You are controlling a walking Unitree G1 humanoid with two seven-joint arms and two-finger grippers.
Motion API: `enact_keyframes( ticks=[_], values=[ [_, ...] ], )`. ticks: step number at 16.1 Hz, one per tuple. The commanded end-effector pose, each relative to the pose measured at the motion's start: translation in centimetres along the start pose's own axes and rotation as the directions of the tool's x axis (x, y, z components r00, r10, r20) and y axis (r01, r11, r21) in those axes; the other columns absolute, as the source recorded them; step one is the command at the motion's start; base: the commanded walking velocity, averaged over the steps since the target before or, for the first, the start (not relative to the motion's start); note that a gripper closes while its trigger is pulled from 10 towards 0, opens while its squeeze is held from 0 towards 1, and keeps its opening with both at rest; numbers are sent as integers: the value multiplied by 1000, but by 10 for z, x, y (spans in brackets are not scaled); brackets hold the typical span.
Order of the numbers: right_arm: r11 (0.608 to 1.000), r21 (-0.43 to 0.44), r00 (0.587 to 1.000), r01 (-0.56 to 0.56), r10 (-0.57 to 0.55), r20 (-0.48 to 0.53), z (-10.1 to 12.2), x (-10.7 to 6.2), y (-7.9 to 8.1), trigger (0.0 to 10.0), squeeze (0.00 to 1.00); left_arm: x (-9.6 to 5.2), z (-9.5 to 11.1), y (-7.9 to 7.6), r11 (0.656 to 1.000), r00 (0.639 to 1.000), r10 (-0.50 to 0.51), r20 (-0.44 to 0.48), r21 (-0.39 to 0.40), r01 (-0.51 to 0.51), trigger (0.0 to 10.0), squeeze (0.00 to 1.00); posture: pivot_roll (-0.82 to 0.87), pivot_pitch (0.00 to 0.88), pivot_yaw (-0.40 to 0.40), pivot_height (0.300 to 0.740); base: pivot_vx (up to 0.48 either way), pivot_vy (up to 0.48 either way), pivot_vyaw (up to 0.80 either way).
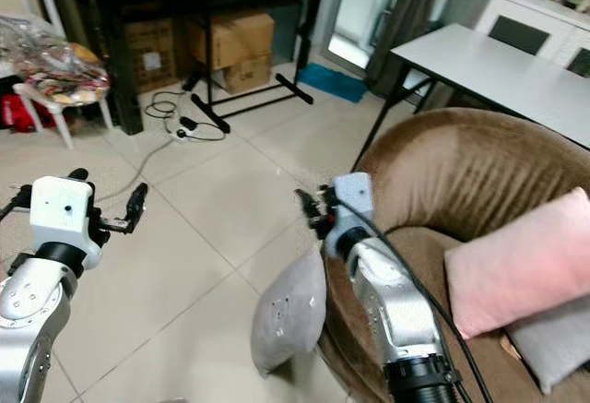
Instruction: Move the pillow to the sofa from floor
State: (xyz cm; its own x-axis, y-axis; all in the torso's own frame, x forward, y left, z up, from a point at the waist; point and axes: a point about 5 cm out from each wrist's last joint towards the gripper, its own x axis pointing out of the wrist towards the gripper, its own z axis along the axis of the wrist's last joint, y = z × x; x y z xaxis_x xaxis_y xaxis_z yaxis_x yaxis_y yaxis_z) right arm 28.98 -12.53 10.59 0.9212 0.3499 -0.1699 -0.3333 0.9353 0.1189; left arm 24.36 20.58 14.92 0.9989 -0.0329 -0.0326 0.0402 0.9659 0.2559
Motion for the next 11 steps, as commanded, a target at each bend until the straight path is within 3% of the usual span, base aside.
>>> enact_keyframes(
  ticks=[1, 3, 9, 11],
  values=[
    [999, -9, 999, 39, -40, -8, -1, -2, -10, 10000, 0, 1, 1, -2, 1000, 1000, -10, 8, -10, 10, 10000, 0, 48, 0, -110, 740, 0, 0, 0],
    [999, -12, 999, 36, -36, 1, 1, -1, -8, 10000, 0, 1, 1, -3, 1000, 1000, -16, 7, -18, 16, 10000, 0, 48, 0, -108, 740, 124, 0, 262],
    [1000, -7, 1000, 21, -21, 2, 1, 2, -1, 10000, 0, 2, 3, -1, 1000, 1000, -13, 14, -24, 14, 10000, 0, 57, 0, -112, 740, 337, 0, 799],
    [999, 27, 999, 42, -42, 6, 1, 2, -4, 10000, 0, 3, 3, 1, 1000, 1000, -6, 13, -16, 6, 10000, 0, 57, 0, -113, 740, 334, 0, 303]
  ],
)
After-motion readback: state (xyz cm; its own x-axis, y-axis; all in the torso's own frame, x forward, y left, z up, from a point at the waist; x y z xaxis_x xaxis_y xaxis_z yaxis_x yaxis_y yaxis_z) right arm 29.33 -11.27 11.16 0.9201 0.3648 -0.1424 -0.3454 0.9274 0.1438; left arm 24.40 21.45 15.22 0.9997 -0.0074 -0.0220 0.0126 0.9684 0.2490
